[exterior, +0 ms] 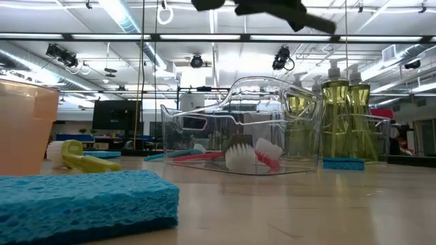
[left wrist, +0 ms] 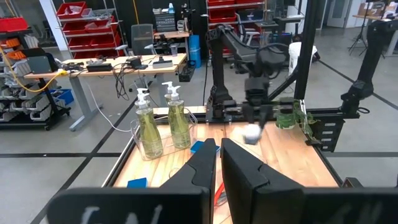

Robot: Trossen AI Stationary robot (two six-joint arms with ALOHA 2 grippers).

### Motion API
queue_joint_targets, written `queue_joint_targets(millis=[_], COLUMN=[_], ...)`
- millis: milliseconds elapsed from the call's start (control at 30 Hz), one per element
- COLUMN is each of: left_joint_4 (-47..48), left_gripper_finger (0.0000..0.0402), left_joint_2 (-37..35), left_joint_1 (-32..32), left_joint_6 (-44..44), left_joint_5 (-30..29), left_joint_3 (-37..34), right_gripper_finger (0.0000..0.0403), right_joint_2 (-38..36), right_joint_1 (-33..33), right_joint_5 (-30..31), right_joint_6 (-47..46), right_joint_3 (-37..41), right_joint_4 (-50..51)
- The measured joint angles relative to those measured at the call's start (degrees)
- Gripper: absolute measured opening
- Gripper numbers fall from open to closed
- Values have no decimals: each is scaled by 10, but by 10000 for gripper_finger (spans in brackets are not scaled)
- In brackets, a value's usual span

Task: Pick & Place Kitchen Sink Supplies
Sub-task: Put the gray dish brush into the bottom transparent bin

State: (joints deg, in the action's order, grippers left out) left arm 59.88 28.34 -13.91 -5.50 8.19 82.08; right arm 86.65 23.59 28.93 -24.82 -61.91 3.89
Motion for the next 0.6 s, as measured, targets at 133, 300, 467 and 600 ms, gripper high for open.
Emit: queue_joint_targets(millis=[133,300,467,600], left_joint_4=[0,0,0,0], left_gripper_finger=[28,28,28,28], left_joint_2=[0,0,0,0], left_joint_1=[0,0,0,0], left_joint_6=[0,0,0,0], left_joint_5=[0,0,0,0], left_joint_3=[0,0,0,0], right_gripper_finger=[47,48,49,50], right_joint_2=[-2,-2,0,2], right_joint_1=[-38,-87,-125,-146], right_joint_5=[-13,-48,-69,-86], right_joint_6=[1,7,32,32], right_joint_3=[0,0,0,2], right_joint_4=[2,2,7,14])
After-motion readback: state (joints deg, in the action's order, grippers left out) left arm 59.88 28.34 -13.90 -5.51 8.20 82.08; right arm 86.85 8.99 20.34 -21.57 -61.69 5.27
